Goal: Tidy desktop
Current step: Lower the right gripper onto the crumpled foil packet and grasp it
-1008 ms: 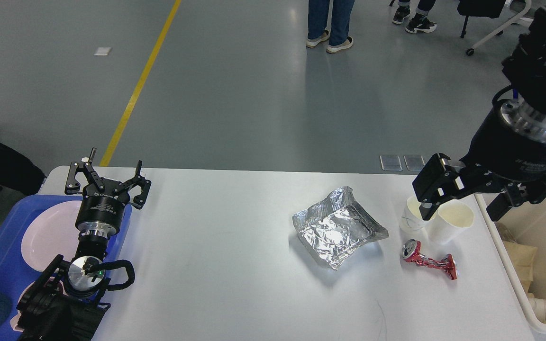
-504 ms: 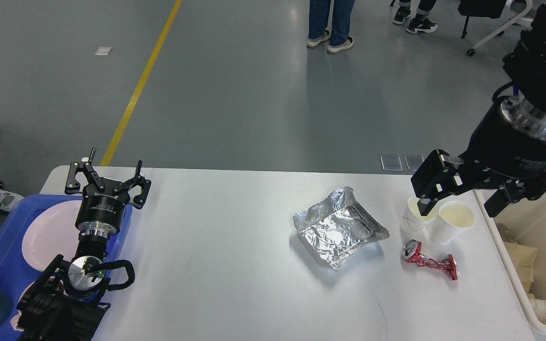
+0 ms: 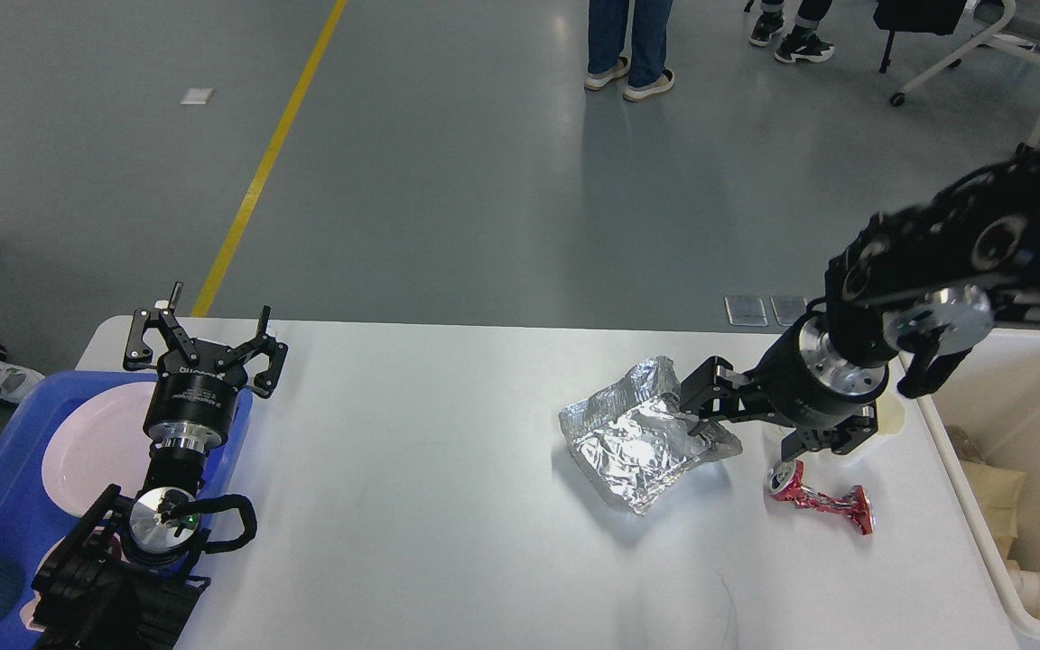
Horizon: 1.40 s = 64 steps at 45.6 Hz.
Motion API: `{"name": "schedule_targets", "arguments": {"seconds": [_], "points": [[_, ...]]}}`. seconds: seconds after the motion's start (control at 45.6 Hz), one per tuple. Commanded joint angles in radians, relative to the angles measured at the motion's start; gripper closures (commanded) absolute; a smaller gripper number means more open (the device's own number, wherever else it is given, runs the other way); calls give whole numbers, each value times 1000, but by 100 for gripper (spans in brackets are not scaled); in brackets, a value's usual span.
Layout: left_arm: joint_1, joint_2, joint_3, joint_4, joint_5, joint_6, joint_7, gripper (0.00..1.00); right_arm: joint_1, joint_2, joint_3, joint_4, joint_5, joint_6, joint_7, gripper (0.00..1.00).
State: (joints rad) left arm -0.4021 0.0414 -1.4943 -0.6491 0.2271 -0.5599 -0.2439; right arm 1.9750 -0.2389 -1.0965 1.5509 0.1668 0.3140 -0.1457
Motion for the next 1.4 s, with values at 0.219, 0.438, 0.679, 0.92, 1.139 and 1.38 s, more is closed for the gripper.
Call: {"name": "schedule_targets", "arguments": {"seconds": [0.219,0.438,0.679,0.92,1.139,1.38], "points": [[2,0,0,0,0,0,2,4,-524,50,159,-389,207,-199,-2,5],[2,0,0,0,0,0,2,4,-622,119,167,-541,252,-211,-2,5],[2,0,0,0,0,0,2,4,-708,167,168,-649,252,-217,-2,6],[0,0,0,0,0,0,2,4,-759,191,194,-720,250,-219,-2,22],[0,0,0,0,0,0,2,4,-759,187,196,-720,252,-219,0,57],[0,0,0,0,0,0,2,4,-751,182,196,-715,252,-219,0,94]]}}
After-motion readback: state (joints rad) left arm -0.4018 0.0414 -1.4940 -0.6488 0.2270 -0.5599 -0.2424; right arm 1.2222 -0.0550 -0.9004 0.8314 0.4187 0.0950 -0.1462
